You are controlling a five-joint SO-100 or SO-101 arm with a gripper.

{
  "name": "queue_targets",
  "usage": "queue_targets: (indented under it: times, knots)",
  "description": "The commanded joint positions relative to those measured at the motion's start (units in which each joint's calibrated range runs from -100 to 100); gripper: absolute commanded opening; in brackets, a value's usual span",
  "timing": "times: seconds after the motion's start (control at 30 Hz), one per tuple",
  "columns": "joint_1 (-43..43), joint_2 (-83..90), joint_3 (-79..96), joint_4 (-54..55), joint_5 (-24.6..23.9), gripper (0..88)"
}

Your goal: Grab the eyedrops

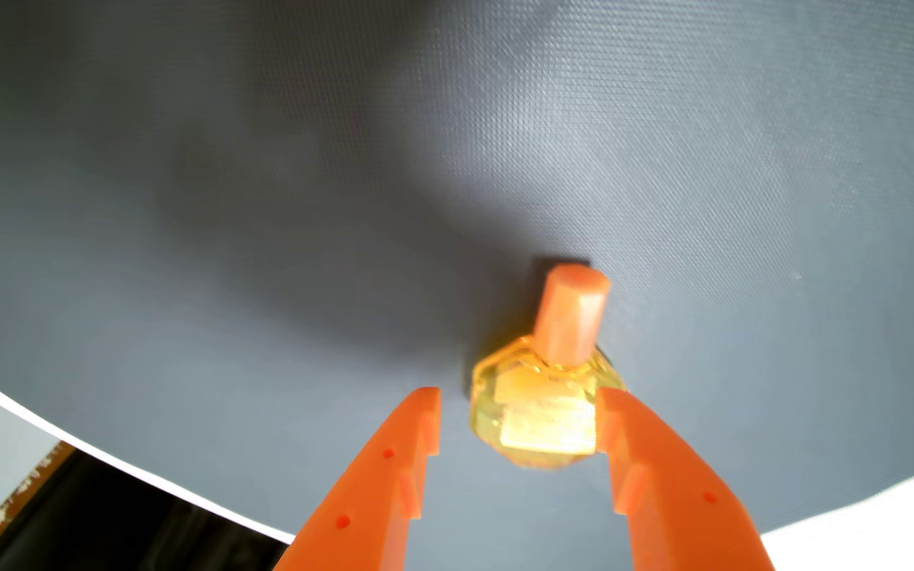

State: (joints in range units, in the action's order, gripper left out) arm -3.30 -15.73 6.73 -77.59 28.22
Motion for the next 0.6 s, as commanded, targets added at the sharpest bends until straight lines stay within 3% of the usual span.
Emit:
queue_targets:
  times: [0.0, 0.37, 0.57]
  knots:
    - [0.64, 0.31, -4.07, -0.68, -1.14, 16.5]
    - [0.39, -8.35, -14.07, -4.23, -13.96, 20.9]
    - [0.72, -10.22, -21.99, -8.99, -17.26, 23.0]
